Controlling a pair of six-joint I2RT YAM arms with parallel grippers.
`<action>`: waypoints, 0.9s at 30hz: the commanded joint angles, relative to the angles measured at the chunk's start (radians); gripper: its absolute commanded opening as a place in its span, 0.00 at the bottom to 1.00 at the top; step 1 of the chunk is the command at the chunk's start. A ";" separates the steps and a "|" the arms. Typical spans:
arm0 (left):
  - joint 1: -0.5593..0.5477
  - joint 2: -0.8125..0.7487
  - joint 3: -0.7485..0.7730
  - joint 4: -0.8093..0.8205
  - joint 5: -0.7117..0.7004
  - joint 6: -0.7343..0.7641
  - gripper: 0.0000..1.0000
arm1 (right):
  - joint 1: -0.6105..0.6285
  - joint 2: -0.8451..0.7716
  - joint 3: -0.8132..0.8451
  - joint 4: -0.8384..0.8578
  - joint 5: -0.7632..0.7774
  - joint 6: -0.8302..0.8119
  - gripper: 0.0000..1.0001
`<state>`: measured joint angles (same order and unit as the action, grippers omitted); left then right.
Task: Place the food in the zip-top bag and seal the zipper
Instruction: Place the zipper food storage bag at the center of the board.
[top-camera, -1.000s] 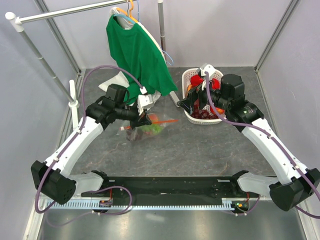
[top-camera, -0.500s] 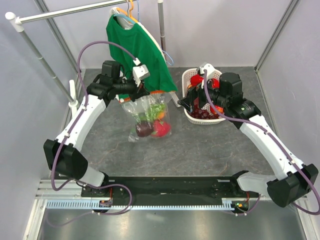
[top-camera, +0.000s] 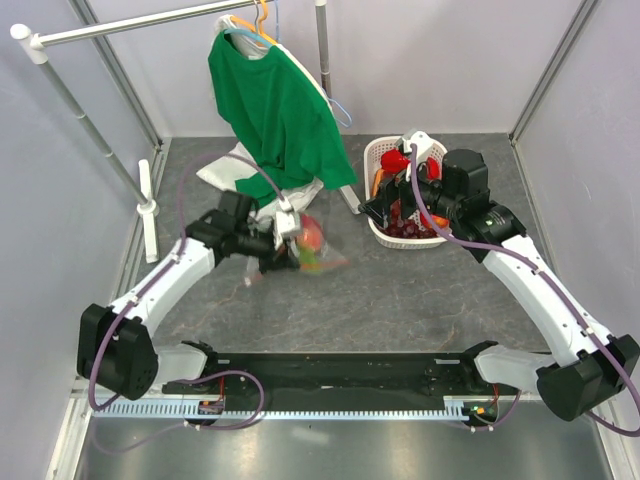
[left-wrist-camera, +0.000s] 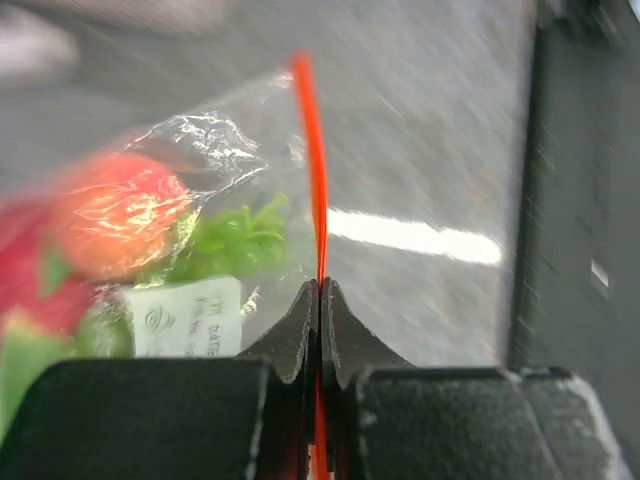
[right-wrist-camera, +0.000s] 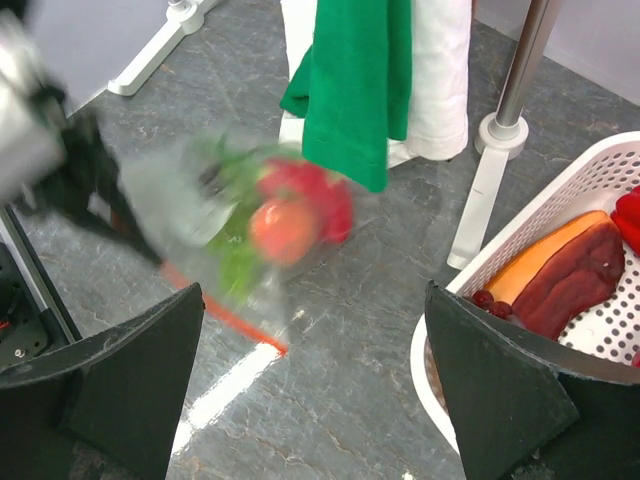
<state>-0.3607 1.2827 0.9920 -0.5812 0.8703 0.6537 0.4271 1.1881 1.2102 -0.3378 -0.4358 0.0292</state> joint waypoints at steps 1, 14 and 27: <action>-0.086 -0.059 -0.137 -0.094 0.013 0.155 0.02 | -0.007 -0.019 -0.009 -0.010 0.000 -0.022 0.98; -0.219 -0.042 -0.145 -0.207 -0.054 0.236 0.06 | -0.007 0.015 -0.003 -0.023 -0.015 -0.022 0.98; -0.299 -0.161 0.101 -0.276 -0.272 -0.148 1.00 | -0.005 -0.053 0.011 -0.099 0.061 0.001 0.98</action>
<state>-0.6632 1.1412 0.8948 -0.8494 0.7006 0.7609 0.4232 1.1877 1.2064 -0.4137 -0.4137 0.0147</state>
